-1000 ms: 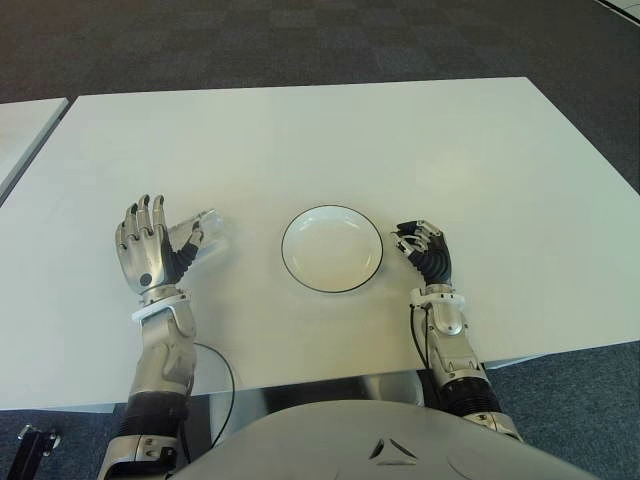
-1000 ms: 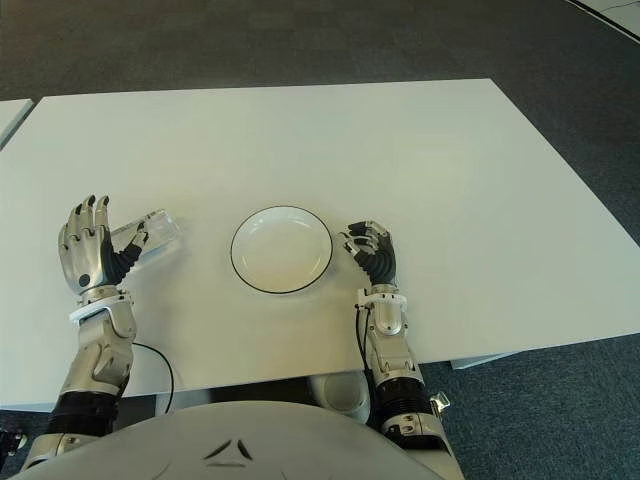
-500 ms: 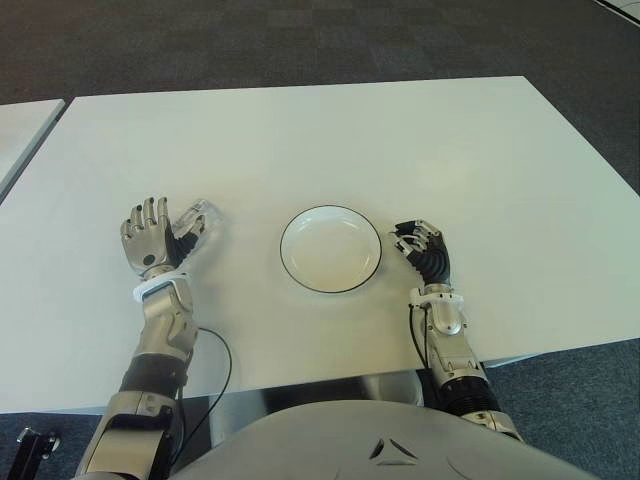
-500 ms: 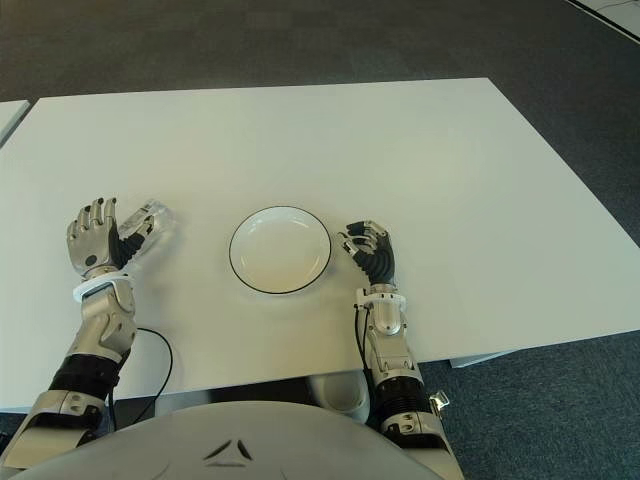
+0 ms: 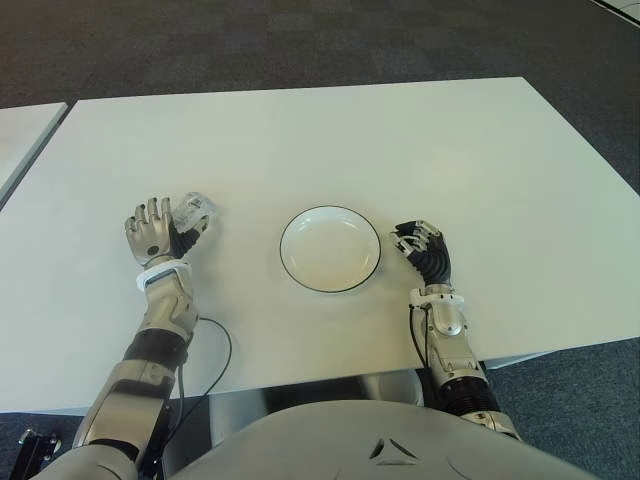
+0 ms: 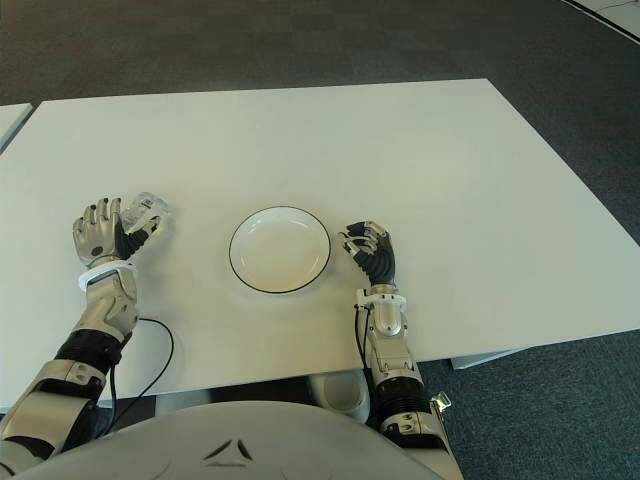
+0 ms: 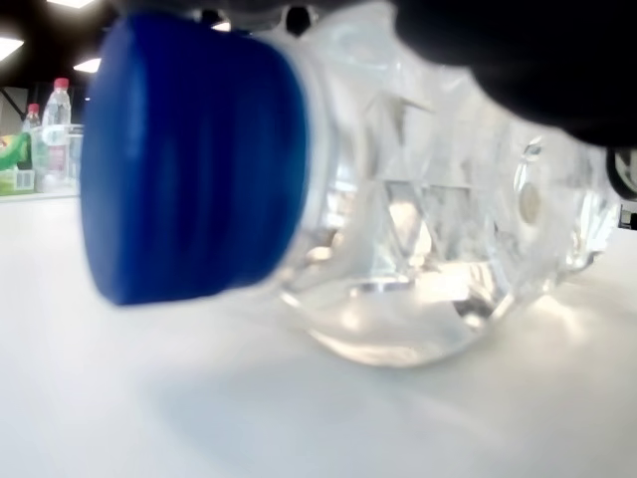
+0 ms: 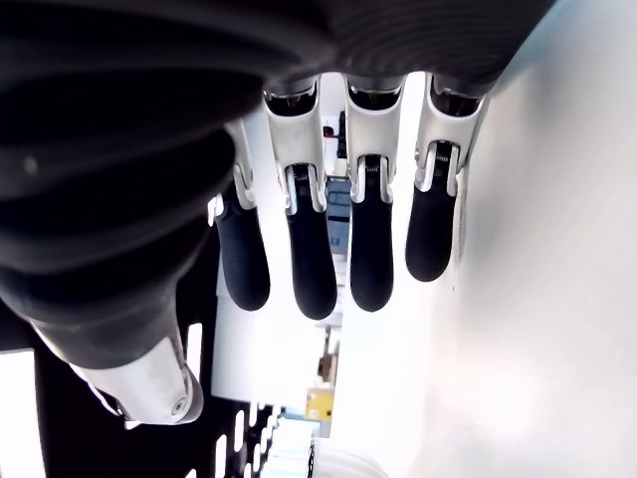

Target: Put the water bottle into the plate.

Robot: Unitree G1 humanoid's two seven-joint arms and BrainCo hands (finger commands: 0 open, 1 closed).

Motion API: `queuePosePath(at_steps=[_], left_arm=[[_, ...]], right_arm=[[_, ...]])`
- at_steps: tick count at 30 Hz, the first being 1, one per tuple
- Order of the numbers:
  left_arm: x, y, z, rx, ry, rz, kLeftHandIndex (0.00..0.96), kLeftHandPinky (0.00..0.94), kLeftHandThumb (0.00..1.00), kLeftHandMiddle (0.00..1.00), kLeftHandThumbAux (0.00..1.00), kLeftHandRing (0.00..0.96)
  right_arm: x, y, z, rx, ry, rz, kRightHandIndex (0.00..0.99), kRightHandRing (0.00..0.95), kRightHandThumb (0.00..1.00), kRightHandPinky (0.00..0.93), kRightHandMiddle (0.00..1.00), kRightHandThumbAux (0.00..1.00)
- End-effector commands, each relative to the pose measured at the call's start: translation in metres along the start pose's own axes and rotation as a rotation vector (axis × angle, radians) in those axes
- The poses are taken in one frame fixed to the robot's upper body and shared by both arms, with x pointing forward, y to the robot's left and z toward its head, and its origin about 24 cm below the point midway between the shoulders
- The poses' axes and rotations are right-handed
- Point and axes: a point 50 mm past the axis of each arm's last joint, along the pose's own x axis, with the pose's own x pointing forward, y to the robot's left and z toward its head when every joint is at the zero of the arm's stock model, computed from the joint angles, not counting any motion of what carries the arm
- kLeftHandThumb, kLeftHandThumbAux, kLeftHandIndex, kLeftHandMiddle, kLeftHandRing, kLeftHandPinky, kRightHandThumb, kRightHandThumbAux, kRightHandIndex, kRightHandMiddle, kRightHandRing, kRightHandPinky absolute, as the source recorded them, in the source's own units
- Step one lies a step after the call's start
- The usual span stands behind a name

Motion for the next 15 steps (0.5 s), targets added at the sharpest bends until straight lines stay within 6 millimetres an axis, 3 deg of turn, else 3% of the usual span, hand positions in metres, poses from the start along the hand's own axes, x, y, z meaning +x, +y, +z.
queuePosePath(at_steps=[1,15], left_arm=[[-0.013,-0.035,-0.004,-0.001,0.019,-0.185,0.000,0.000,0.568,0.000,0.149,0.000],[-0.011,-0.051,0.006,-0.005,-0.020,-0.268,0.000,0.000,0.572,0.000,0.165,0.000]], right_arm=[[-0.005,0.000,-0.007,0.014,0.037,-0.004,0.425,0.389,0.708,0.400,0.426,0.734],[-0.006,0.000,-0.008,0.014,0.043,-0.010,0.426,0.379,0.707,0.391,0.420,0.732]])
